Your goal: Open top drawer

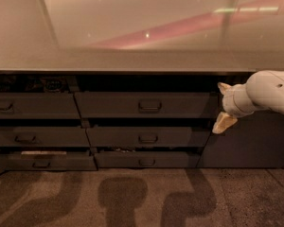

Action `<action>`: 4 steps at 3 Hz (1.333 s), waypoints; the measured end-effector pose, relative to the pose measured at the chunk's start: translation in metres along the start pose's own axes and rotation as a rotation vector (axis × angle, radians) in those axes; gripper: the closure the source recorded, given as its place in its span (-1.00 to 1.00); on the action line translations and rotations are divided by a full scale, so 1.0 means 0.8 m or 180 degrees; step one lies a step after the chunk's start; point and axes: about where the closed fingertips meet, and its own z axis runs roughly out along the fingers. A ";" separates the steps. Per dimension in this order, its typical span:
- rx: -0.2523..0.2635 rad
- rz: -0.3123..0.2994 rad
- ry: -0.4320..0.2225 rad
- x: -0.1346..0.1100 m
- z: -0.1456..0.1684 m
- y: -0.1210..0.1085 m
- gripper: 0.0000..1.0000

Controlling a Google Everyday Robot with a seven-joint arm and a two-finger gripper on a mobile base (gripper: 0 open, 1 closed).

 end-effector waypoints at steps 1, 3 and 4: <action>-0.0001 0.0001 0.0000 0.000 0.000 0.000 -1.00; -0.0264 0.0002 0.0005 -0.011 0.044 -0.005 -1.00; -0.0505 -0.0085 -0.0001 -0.027 0.086 -0.001 -1.00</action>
Offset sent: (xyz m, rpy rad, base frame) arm 0.0093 -0.0038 -0.0060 0.0296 0.0363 -0.0118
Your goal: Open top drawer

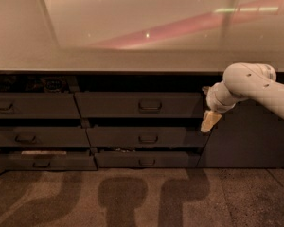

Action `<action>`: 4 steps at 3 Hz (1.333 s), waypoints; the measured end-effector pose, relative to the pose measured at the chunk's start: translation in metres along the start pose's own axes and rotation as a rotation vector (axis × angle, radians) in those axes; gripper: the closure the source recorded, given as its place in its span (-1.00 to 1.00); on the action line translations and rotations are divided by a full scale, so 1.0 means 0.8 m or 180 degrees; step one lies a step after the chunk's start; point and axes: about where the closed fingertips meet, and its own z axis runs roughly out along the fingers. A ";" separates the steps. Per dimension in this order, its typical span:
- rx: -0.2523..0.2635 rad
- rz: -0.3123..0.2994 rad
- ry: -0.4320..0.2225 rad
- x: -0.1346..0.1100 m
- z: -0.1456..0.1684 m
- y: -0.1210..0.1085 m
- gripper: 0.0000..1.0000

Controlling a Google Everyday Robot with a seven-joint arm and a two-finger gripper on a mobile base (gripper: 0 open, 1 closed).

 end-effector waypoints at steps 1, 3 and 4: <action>0.0000 0.0000 0.0001 0.000 0.000 0.000 -1.00; -0.0277 0.0077 0.0396 0.006 0.057 -0.015 -1.00; -0.0277 0.0077 0.0396 0.006 0.057 -0.015 -1.00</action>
Offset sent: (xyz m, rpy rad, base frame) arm 0.0477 -0.0005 -0.0540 -0.1467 0.1636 -0.0848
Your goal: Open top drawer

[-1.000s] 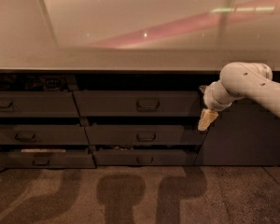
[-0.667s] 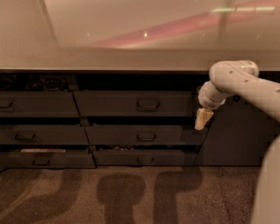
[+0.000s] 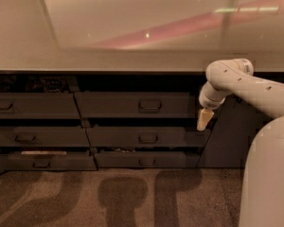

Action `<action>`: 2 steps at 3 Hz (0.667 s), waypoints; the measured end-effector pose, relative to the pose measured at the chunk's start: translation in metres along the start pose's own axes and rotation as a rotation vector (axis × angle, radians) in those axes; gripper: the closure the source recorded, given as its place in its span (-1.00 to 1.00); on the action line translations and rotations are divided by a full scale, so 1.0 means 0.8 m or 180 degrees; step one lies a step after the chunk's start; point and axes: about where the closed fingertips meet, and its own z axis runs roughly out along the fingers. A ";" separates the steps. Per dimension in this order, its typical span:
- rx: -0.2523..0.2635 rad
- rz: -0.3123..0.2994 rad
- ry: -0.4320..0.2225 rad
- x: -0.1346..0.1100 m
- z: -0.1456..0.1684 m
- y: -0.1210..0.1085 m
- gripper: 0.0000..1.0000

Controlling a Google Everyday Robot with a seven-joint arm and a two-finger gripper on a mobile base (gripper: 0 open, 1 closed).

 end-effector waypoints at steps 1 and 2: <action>0.0000 0.0000 0.0000 0.000 0.000 0.000 -0.63; 0.0000 0.0000 0.0000 0.000 0.000 0.000 -0.18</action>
Offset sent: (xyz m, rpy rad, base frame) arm 0.0000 0.0000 0.0000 0.0000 0.0000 0.0000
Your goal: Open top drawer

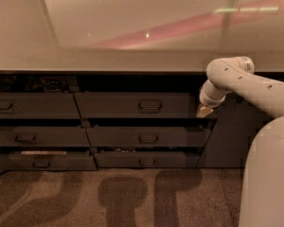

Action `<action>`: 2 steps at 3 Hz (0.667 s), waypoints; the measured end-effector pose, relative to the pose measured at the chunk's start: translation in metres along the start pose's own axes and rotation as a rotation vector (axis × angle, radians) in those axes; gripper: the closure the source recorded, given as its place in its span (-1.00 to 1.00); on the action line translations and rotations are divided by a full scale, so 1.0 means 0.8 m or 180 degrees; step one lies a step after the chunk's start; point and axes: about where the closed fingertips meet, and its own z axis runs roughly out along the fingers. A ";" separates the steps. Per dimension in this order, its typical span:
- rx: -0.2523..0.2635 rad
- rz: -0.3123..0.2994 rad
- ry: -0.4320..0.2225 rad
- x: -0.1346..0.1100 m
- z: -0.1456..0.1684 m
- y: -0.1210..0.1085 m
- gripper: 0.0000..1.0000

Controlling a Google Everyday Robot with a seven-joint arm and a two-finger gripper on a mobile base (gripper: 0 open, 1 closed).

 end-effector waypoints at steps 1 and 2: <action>0.0000 0.0000 0.0000 0.000 0.000 0.000 0.28; 0.0000 0.0000 0.0000 0.000 0.000 0.000 0.77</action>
Offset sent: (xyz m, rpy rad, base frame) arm 0.0000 0.0000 0.0000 0.0000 0.0000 0.0000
